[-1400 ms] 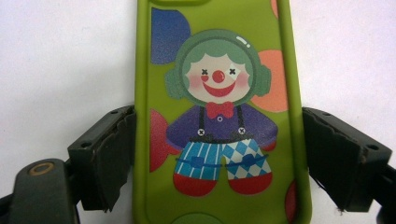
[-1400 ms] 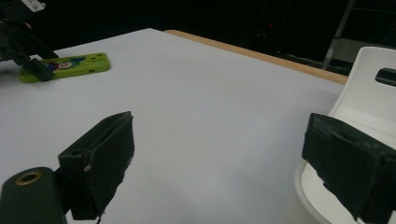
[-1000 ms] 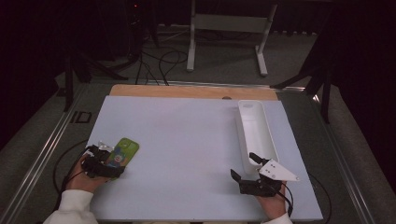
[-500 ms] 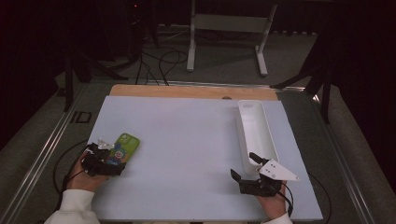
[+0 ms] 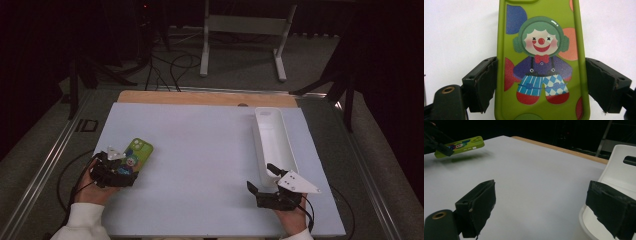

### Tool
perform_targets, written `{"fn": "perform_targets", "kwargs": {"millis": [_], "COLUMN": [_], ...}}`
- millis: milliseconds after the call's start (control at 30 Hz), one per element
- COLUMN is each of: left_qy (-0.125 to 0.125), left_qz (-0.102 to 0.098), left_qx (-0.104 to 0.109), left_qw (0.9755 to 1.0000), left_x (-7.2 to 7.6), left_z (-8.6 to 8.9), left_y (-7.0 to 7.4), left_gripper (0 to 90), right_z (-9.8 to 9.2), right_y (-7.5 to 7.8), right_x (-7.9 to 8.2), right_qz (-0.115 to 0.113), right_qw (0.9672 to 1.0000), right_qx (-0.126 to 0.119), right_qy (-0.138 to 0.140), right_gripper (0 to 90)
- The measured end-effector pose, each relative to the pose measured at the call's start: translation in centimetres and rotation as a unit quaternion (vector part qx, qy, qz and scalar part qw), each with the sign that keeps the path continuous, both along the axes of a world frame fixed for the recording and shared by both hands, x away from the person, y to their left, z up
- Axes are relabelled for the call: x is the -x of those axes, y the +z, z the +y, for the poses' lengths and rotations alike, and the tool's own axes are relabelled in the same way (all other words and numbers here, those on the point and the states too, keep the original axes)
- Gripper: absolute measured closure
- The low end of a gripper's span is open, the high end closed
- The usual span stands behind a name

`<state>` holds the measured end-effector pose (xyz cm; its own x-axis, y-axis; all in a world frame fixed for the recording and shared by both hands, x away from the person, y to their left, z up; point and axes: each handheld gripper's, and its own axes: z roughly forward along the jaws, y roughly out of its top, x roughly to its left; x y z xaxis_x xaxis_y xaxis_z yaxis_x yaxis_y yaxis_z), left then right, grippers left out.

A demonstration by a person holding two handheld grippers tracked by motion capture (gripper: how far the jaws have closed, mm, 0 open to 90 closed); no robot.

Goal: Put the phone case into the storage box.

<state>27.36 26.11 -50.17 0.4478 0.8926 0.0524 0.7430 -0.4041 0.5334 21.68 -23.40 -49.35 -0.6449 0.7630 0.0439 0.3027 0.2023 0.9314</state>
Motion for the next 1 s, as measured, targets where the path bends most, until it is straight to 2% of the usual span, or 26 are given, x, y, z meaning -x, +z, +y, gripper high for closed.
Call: {"fn": "perform_targets", "kwargs": {"millis": [500, 1000], "left_qy": [-0.002, -0.008], "left_qz": [-0.041, -0.077], "left_qx": [0.018, 0.036], "left_qw": [0.999, 0.9963], "left_x": [0.4, 0.8], "left_z": [-1.4, -2.6], "left_y": [0.6, 0.6], "left_gripper": [16.6, 16.6], "right_z": [0.2, 0.3], "right_y": [0.0, 0.1], "right_x": [-0.1, -0.1], "right_qz": [0.011, 0.018], "right_qw": [0.9999, 0.9998], "right_qx": [0.002, 0.003], "right_qy": [-0.002, -0.001], "right_gripper": [9.3, 9.3]}}
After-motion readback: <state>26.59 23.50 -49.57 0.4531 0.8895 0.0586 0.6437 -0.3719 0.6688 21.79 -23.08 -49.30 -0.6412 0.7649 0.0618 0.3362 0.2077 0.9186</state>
